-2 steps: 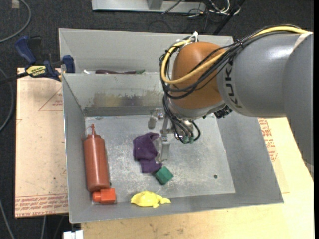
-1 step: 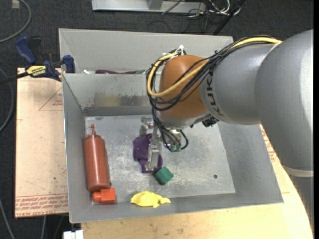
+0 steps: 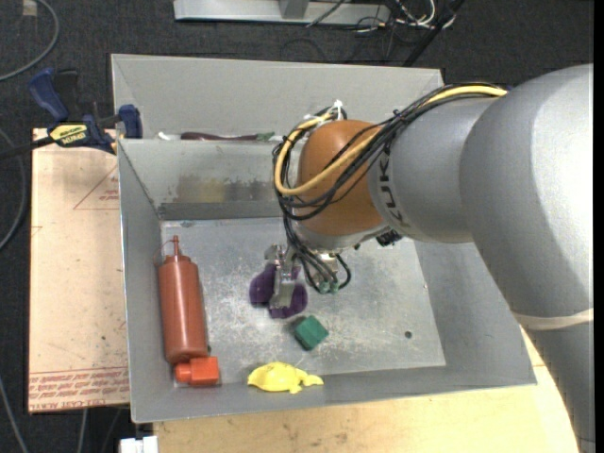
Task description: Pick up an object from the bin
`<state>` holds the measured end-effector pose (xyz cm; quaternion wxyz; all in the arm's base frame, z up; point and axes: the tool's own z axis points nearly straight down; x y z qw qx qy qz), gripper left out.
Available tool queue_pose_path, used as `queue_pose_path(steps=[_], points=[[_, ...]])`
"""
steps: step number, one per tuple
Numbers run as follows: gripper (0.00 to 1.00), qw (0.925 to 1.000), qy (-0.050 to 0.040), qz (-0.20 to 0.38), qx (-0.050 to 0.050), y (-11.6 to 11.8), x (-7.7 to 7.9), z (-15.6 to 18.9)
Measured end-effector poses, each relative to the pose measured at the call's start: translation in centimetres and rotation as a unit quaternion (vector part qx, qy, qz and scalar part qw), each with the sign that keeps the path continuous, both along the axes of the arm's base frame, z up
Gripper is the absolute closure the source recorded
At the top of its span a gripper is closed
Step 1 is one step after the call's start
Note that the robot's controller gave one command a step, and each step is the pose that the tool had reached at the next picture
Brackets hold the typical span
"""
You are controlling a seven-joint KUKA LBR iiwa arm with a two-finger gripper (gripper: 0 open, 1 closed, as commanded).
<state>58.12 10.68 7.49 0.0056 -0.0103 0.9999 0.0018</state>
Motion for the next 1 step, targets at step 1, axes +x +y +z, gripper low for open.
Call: queue_pose_path(steps=[1], points=[[1.00, 1.0000, 0.0000, 0.000, 0.000, 0.00, 0.00, 0.00]])
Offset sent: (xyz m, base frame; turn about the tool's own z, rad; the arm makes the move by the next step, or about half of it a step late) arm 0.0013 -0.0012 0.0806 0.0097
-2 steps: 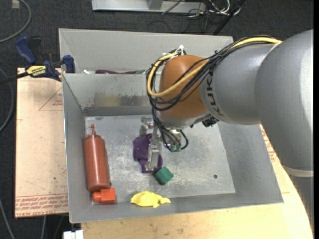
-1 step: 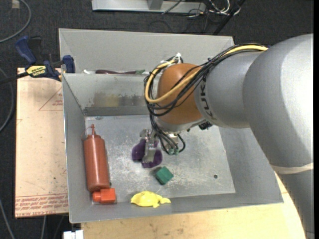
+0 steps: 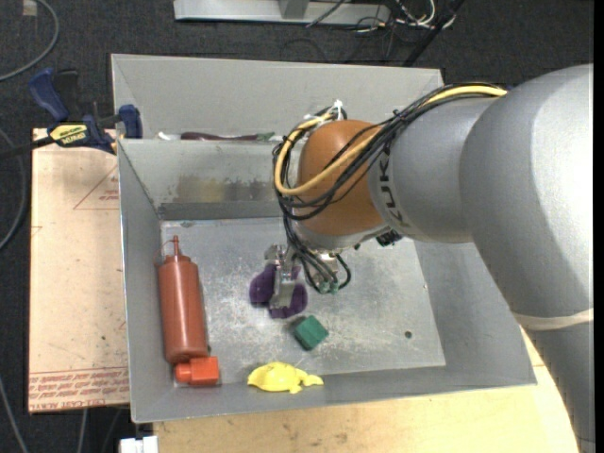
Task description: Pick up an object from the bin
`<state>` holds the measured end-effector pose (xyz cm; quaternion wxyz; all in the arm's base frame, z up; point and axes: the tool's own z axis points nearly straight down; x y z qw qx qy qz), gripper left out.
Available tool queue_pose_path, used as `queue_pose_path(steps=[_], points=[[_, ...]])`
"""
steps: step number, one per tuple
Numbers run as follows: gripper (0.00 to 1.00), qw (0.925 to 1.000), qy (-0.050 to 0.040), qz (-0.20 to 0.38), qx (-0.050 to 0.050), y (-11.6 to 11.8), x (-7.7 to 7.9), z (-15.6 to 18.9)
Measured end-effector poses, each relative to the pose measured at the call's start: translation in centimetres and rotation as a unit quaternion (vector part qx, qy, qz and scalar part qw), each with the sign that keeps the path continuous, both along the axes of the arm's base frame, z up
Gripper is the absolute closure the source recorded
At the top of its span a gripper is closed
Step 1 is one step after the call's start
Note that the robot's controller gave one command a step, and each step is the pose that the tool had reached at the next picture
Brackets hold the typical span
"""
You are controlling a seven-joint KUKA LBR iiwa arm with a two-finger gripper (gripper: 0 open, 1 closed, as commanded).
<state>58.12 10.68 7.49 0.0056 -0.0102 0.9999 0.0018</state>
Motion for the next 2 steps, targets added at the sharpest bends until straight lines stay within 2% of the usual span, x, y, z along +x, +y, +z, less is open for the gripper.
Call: queue_pose_path(steps=[1, 2], points=[[1.00, 1.0000, -0.0012, -0.005, 0.001, -0.07, 0.19, 8.06], [1.00, 1.0000, -0.0012, -0.005, 0.001, -0.08, 0.19, 8.06]])
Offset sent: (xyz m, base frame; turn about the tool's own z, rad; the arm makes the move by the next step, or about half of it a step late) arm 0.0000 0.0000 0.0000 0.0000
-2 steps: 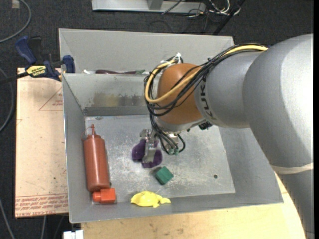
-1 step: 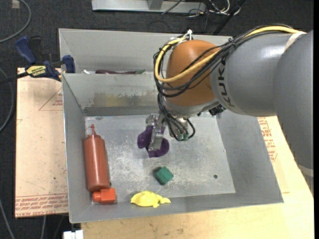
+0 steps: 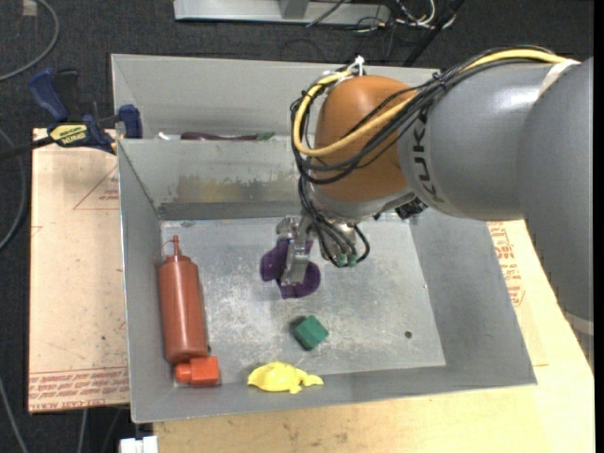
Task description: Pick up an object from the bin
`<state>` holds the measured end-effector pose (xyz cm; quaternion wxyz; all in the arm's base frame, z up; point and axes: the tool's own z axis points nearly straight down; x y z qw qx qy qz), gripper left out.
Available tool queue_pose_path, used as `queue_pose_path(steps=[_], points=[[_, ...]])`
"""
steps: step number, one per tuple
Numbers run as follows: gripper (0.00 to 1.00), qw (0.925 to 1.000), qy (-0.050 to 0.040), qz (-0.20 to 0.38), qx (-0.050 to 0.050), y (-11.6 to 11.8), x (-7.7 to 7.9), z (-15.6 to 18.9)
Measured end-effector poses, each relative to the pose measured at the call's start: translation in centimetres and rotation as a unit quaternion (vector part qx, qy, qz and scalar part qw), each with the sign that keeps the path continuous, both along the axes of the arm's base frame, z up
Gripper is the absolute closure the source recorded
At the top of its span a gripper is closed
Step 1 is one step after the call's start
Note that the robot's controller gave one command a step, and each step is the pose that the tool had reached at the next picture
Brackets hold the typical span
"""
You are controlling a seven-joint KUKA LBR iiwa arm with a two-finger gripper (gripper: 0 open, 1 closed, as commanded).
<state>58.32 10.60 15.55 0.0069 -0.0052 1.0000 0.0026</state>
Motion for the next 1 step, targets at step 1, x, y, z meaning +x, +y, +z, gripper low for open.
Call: queue_pose_path(steps=[1], points=[[1.00, 0.9998, -0.0014, -0.018, 0.001, 0.89, 0.08, 7.38]])
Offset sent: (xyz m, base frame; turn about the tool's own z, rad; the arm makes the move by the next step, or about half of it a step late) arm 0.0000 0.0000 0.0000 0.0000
